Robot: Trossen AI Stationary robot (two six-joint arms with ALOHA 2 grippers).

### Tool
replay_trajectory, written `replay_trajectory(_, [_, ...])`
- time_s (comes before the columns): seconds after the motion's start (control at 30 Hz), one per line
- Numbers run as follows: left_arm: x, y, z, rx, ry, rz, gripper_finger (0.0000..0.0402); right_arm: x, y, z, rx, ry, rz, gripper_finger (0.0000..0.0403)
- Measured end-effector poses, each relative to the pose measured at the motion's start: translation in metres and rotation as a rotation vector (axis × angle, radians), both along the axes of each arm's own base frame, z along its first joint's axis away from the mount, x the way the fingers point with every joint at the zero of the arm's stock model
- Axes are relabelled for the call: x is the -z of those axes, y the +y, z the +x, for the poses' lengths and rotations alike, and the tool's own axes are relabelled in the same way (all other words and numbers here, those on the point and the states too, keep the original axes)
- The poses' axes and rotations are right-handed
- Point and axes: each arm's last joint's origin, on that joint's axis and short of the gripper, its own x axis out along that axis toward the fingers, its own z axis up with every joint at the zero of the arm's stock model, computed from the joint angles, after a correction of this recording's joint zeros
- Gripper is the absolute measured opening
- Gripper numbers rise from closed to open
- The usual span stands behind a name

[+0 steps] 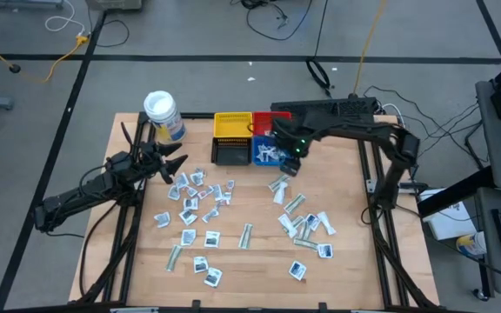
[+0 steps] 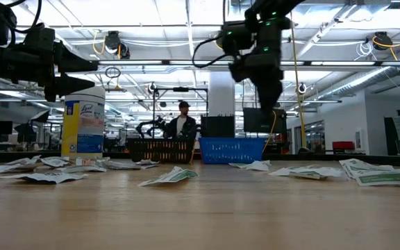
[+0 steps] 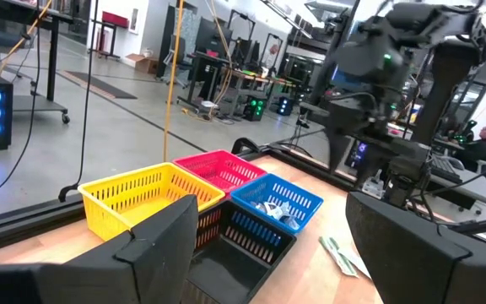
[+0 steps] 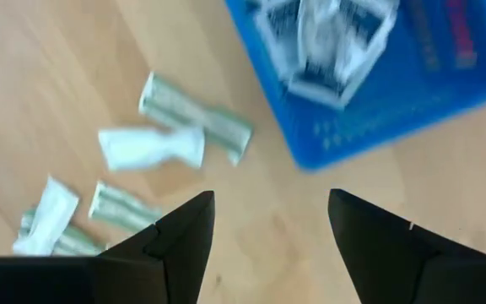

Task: Pick & Place First Aid Supplies
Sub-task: Put the blue alcohol pad into the blue basket

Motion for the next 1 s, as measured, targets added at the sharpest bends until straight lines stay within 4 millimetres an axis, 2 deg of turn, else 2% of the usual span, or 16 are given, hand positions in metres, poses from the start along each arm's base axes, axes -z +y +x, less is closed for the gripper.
replay_trajectory(0.3, [0.0, 0.0, 0.0, 0.0, 0.0, 0.0, 0.0306, 0.007, 0.043, -0.049, 0.059, 0.031, 0.023, 0.0226])
replay_trajectory(0.5, [0.0, 0.0, 0.0, 0.0, 0.0, 0.0, 0.0306, 0.013, 0.064, -0.071, 0.081, 0.052, 0.035, 0.0226])
replay_trajectory(0.67, [0.0, 0.0, 0.0, 0.0, 0.0, 0.0, 0.0306, 0.015, 0.074, -0.08, 0.092, 0.056, 0.038, 0.0226])
replay_trajectory(1.0, [0.0, 0.0, 0.0, 0.0, 0.0, 0.0, 0.0306, 0.019, 0.11, -0.072, 0.075, 0.058, 0.043, 0.0226])
